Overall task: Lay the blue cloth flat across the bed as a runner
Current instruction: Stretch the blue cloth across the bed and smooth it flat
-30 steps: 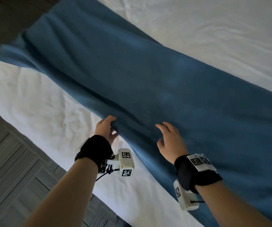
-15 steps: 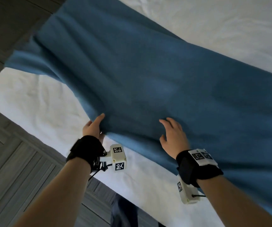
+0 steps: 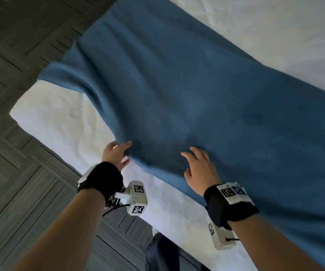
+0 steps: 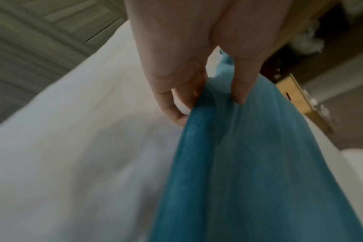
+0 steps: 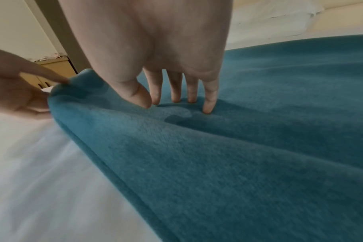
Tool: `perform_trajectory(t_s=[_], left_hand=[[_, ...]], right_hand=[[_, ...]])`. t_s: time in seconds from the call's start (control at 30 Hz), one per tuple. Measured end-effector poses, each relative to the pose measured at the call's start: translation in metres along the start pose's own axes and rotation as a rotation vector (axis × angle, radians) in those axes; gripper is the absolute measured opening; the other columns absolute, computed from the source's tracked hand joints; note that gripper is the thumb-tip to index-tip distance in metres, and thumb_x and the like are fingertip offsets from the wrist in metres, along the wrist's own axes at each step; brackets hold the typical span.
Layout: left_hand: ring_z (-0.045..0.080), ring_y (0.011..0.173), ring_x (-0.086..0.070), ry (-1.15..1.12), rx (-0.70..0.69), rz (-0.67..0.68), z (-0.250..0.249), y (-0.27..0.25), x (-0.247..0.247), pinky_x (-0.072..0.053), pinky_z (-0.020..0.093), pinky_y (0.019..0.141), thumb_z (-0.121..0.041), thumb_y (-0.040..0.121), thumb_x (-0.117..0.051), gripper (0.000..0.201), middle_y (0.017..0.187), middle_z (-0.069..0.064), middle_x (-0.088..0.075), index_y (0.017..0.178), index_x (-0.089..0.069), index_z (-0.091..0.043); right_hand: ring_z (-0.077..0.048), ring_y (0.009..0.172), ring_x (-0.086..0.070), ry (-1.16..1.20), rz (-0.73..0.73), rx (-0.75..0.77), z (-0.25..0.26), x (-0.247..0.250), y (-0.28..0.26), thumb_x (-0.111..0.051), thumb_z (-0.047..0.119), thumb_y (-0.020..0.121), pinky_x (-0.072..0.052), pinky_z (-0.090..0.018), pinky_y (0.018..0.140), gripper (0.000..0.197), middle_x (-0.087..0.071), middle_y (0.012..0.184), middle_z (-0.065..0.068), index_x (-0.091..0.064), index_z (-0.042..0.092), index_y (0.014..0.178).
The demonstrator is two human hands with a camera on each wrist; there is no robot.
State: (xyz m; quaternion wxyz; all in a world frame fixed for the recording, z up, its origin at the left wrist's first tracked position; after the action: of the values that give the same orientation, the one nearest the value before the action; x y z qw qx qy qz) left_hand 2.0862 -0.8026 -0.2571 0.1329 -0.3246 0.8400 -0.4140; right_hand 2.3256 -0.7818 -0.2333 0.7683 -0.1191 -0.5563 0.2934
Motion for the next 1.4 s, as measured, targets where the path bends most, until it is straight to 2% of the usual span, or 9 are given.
perform_trajectory(t_s=[0.13, 0.23, 0.3, 0.37, 0.47, 0.6, 0.77, 0.93, 1.4], left_hand=[[0.018, 0.074, -0.056, -0.173, -0.125, -0.140, -0.035, 0.020, 0.005, -0.054, 0.035, 0.064, -0.009, 0.088, -0.057, 0.020, 0.081, 0.003, -0.057, 0.076, -0.045, -0.019], [0.025, 0.081, -0.057, -0.024, -0.223, -0.360, -0.035, 0.030, 0.021, -0.057, 0.045, 0.077, -0.004, 0.085, -0.056, 0.027, 0.080, 0.004, -0.056, 0.072, -0.042, -0.023], [0.032, 0.095, -0.061, 0.121, -0.189, -0.431, -0.024, 0.030, 0.030, -0.052, 0.047, 0.090, -0.003, 0.082, -0.057, 0.016, 0.091, 0.010, -0.055, 0.086, -0.047, -0.015], [0.032, 0.102, -0.059, 0.220, -0.131, -0.476, -0.017, 0.028, 0.037, -0.049, 0.034, 0.087, -0.001, 0.079, -0.059, 0.029, 0.102, 0.011, -0.052, 0.102, -0.046, -0.012], [0.032, 0.119, -0.047, 0.471, -0.299, -0.526, -0.033, 0.012, 0.029, -0.042, 0.040, 0.097, -0.003, 0.073, -0.064, 0.058, 0.133, 0.013, -0.043, 0.126, -0.044, -0.010], [0.033, 0.125, -0.041, 0.805, -0.690, -0.363, -0.052, -0.021, -0.035, -0.031, 0.044, 0.104, -0.002, 0.070, -0.061, 0.061, 0.138, 0.010, -0.044, 0.129, -0.048, -0.012], [0.034, 0.120, -0.048, 0.936, -0.731, 0.062, -0.050, -0.045, -0.136, -0.040, 0.044, 0.101, 0.001, 0.078, -0.058, 0.048, 0.128, 0.015, -0.051, 0.125, -0.052, -0.007], [0.029, 0.122, -0.048, 1.118, -0.787, 0.288, -0.048, -0.057, -0.221, -0.040, 0.048, 0.103, -0.003, 0.084, -0.055, 0.041, 0.130, 0.010, -0.050, 0.123, -0.052, -0.013], [0.036, 0.116, -0.052, 1.363, -0.916, 0.291, -0.065, -0.055, -0.437, -0.041, 0.049, 0.101, -0.017, 0.092, -0.049, 0.028, 0.128, 0.016, -0.052, 0.118, -0.055, -0.010]], right_hand=[[-0.022, 0.140, -0.019, 0.006, -0.031, -0.017, 0.001, 0.001, 0.004, -0.048, 0.013, 0.085, -0.038, -0.039, 0.105, 0.055, -0.024, 0.152, -0.001, -0.037, 0.023, 0.139], [-0.023, 0.142, -0.017, 0.010, -0.064, -0.034, 0.007, 0.003, 0.010, -0.048, 0.012, 0.085, -0.036, -0.040, 0.107, 0.057, -0.023, 0.153, -0.003, -0.037, 0.023, 0.139], [-0.023, 0.143, -0.015, 0.010, -0.062, -0.044, 0.010, 0.005, 0.015, -0.048, 0.012, 0.085, -0.034, -0.041, 0.107, 0.057, -0.021, 0.154, -0.003, -0.036, 0.024, 0.139], [-0.023, 0.143, -0.014, 0.011, -0.050, -0.048, 0.011, 0.009, 0.018, -0.047, 0.012, 0.086, -0.034, -0.043, 0.107, 0.056, -0.019, 0.155, -0.003, -0.036, 0.025, 0.139], [-0.024, 0.144, -0.011, 0.019, -0.044, -0.080, 0.005, 0.018, 0.020, -0.047, 0.013, 0.087, -0.033, -0.044, 0.108, 0.056, -0.016, 0.156, -0.004, -0.034, 0.026, 0.140], [-0.024, 0.145, -0.011, 0.050, -0.085, -0.138, -0.020, 0.041, 0.014, -0.048, 0.013, 0.087, -0.030, -0.044, 0.110, 0.058, -0.015, 0.156, -0.004, -0.032, 0.025, 0.142], [-0.024, 0.144, -0.013, 0.072, -0.187, -0.247, -0.085, 0.086, 0.000, -0.049, 0.014, 0.087, -0.030, -0.044, 0.109, 0.059, -0.019, 0.155, -0.005, -0.032, 0.024, 0.142], [-0.025, 0.144, -0.013, 0.135, -0.268, -0.385, -0.173, 0.133, -0.018, -0.050, 0.017, 0.089, -0.027, -0.043, 0.111, 0.061, -0.017, 0.156, -0.005, -0.027, 0.025, 0.145], [-0.030, 0.139, -0.026, 0.224, -0.424, -0.521, -0.378, 0.218, -0.017, -0.051, 0.009, 0.084, -0.032, -0.046, 0.111, 0.061, -0.029, 0.151, -0.012, -0.033, 0.013, 0.142]])
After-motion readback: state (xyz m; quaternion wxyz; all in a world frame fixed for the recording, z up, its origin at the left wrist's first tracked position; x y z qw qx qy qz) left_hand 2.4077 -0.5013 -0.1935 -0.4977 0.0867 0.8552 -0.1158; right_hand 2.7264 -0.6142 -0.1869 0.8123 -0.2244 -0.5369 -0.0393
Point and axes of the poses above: each hand's wrist, its own y-axis towards the middle knuckle, its own x-axis out of the back of the hand, z = x × y, the point moved 3 cm from there along y, towards the middle knuckle
